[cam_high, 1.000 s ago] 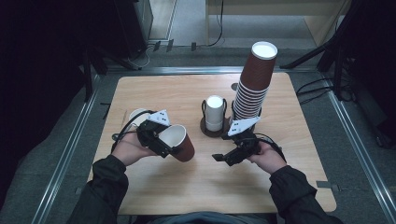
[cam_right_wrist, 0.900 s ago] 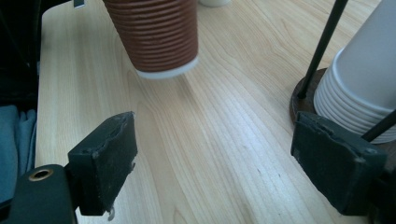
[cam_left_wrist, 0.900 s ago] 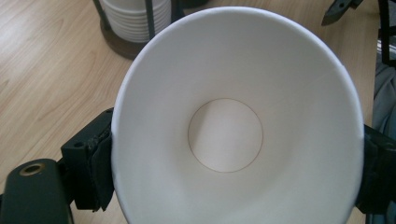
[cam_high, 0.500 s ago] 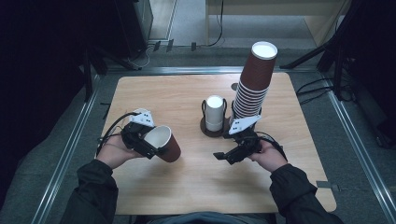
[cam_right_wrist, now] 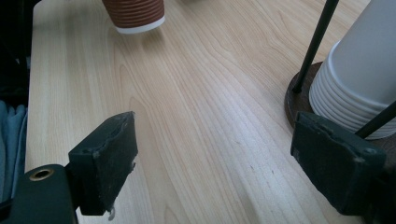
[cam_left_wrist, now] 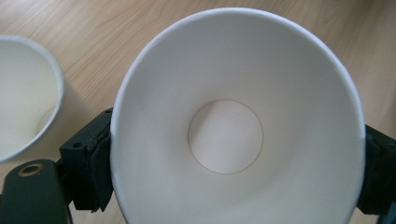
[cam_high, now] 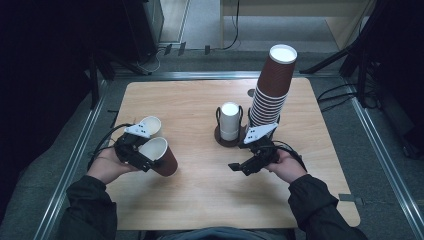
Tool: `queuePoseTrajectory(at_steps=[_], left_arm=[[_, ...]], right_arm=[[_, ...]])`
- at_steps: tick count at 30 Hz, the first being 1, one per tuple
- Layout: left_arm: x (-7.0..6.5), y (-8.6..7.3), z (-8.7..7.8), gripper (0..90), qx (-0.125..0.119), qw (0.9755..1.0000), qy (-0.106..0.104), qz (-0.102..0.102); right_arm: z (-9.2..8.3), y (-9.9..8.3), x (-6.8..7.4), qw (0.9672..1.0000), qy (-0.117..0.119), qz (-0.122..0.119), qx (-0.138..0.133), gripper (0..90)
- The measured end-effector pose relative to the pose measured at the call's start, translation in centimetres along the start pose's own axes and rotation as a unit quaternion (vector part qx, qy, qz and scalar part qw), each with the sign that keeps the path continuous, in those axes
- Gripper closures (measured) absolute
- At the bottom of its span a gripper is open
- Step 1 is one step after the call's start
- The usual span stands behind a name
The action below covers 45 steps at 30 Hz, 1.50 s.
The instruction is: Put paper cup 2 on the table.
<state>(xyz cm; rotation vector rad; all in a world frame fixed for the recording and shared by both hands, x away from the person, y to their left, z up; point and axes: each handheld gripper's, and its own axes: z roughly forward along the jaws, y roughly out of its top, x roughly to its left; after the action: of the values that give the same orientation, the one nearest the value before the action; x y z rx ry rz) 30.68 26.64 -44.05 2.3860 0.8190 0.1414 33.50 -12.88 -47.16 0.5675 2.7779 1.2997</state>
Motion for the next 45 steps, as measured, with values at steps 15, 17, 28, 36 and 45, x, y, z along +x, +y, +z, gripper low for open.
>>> queuePoseTrajectory(at_steps=[15,17,28,36,45], left_arm=[[2.0,-1.8,-0.1,7.4,0.041,0.9946,0.087,-0.039],[2.3,-2.0,-0.1,6.9,0.043,0.9937,0.093,-0.045],[2.5,-2.0,0.5,4.9,0.041,0.9937,0.091,-0.051],[2.5,-1.8,0.7,0.0,0.039,0.9935,0.087,-0.062],[2.4,-1.7,0.3,0.0,0.025,0.9947,0.076,-0.065]], right_arm=[[-0.1,-0.2,-0.1,1.0,-0.001,0.008,0.001,15.1],[-0.1,-0.2,-0.1,1.0,-0.002,0.009,0.0,15.1],[-0.3,-0.4,-0.2,0.9999,-0.005,0.014,-0.002,15.1],[-0.5,-0.5,-0.2,0.9999,-0.007,0.014,-0.003,15.1],[-0.5,-0.5,-0.2,0.9999,-0.006,0.015,-0.003,15.1]])
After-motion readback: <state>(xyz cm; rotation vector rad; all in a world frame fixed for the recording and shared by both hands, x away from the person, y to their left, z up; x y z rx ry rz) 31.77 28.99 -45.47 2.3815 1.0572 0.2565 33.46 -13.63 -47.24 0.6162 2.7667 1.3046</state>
